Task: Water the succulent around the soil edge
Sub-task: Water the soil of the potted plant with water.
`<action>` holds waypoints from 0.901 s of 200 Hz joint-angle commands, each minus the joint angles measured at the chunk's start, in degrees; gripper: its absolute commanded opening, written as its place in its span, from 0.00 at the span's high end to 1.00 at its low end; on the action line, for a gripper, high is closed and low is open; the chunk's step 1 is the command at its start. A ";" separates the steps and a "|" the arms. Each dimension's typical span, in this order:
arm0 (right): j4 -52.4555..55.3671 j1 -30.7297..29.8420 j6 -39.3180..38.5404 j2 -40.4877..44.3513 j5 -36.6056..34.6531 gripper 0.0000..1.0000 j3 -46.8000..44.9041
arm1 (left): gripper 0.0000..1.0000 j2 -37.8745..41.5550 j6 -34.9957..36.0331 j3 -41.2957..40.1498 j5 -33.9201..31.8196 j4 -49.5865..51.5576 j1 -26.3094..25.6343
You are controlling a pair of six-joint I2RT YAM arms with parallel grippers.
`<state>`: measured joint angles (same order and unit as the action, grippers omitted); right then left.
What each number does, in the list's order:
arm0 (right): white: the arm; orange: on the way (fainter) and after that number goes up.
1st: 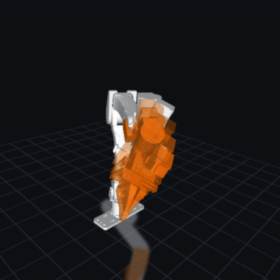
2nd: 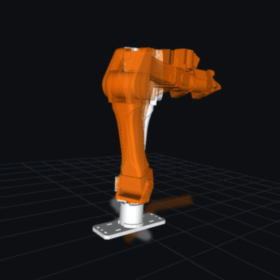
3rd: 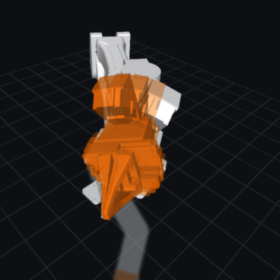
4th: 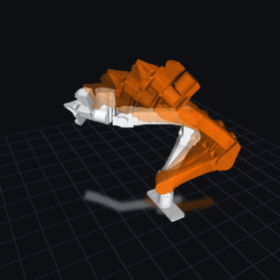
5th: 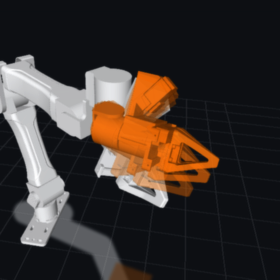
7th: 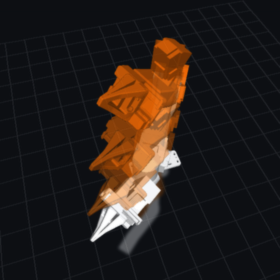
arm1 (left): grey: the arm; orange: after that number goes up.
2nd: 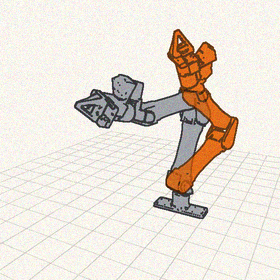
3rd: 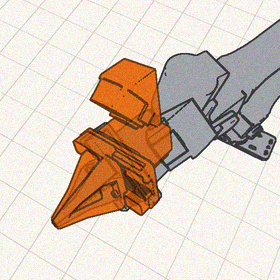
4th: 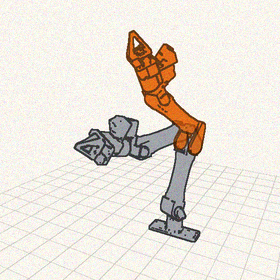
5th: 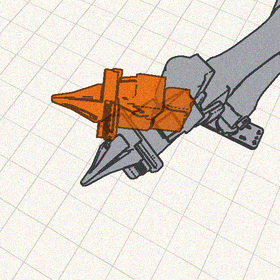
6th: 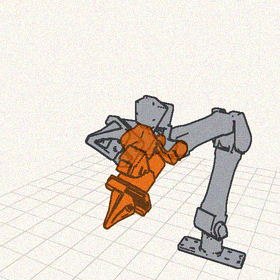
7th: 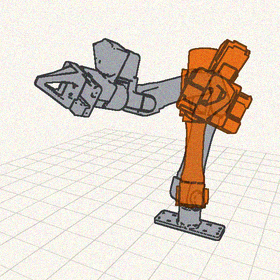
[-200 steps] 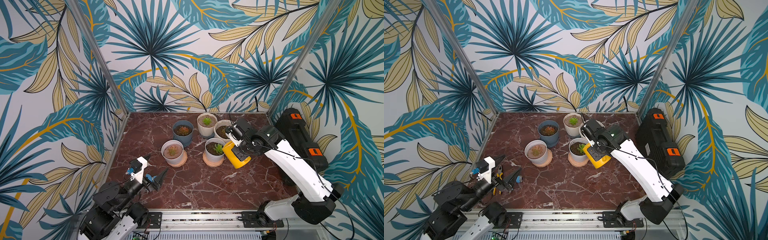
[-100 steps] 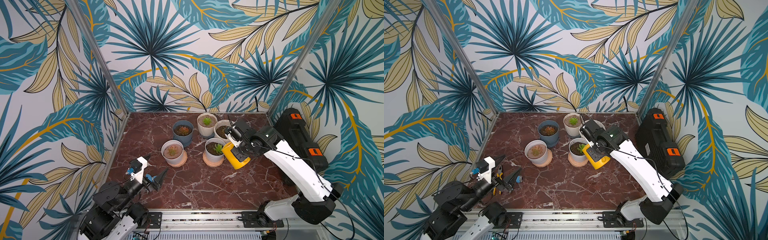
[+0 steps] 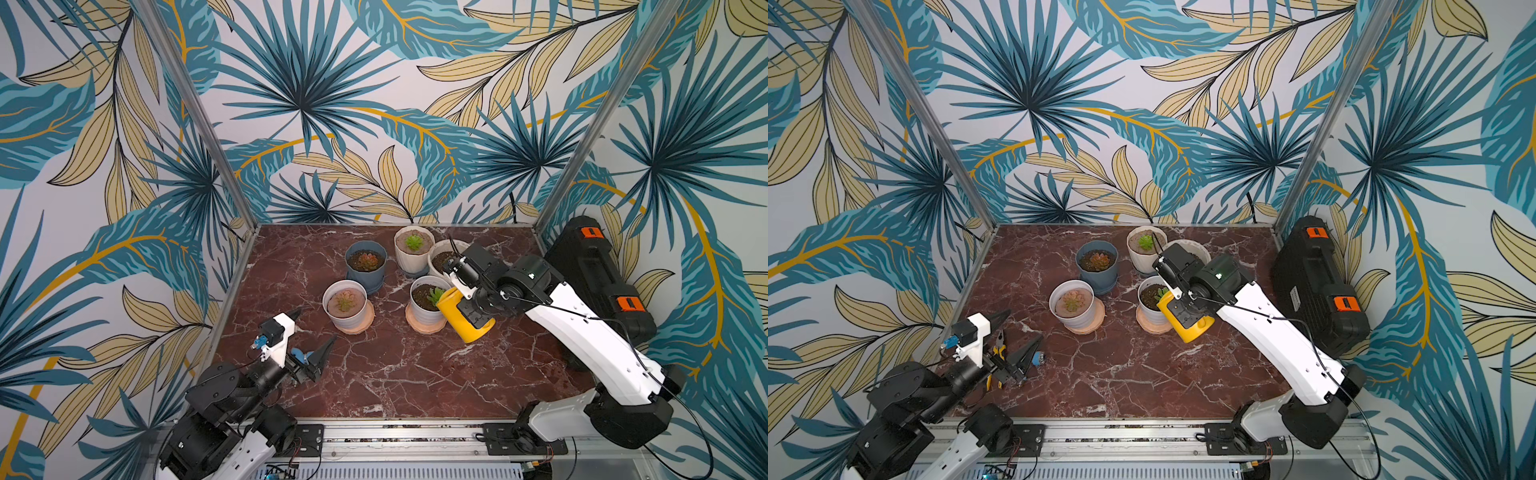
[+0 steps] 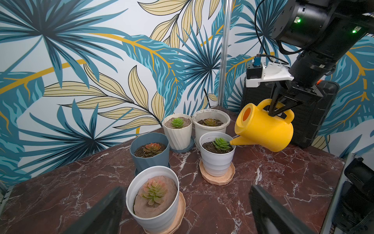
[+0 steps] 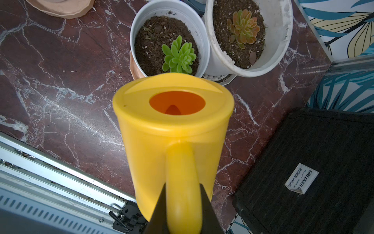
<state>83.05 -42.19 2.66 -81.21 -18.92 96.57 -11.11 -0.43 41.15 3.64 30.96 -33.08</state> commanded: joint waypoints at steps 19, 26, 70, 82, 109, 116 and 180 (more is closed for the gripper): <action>1.08 -0.86 1.26 0.70 0.35 1.00 0.37 | 0.00 0.66 0.43 -0.64 -0.46 -0.43 -0.12; 0.98 -0.96 1.21 0.70 0.37 1.00 0.28 | 0.00 0.66 0.43 -0.63 -0.56 -0.51 -0.14; 0.40 -1.53 1.06 -0.34 0.90 1.00 0.96 | 0.00 0.66 0.43 -0.70 -0.56 -0.47 -0.17; 0.35 -1.88 1.12 -0.83 0.90 1.00 1.50 | 0.00 0.73 0.43 -0.72 -0.57 -0.46 -0.14; -0.96 -2.49 0.78 -1.40 1.59 1.00 2.89 | 0.00 0.57 0.43 -0.73 -0.60 -0.49 -0.14; -1.44 -2.62 0.68 -1.62 2.03 1.00 3.07 | 0.00 0.57 0.43 -0.72 -0.57 -0.47 -0.14; -4.58 -2.98 -0.36 -4.37 3.42 1.00 3.48 | 0.00 0.64 0.43 -0.73 -0.66 -0.46 -0.10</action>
<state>80.64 -44.75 2.79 -84.42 -16.47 98.80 -11.11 -0.43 41.15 3.62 30.96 -33.08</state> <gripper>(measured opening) 0.159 0.999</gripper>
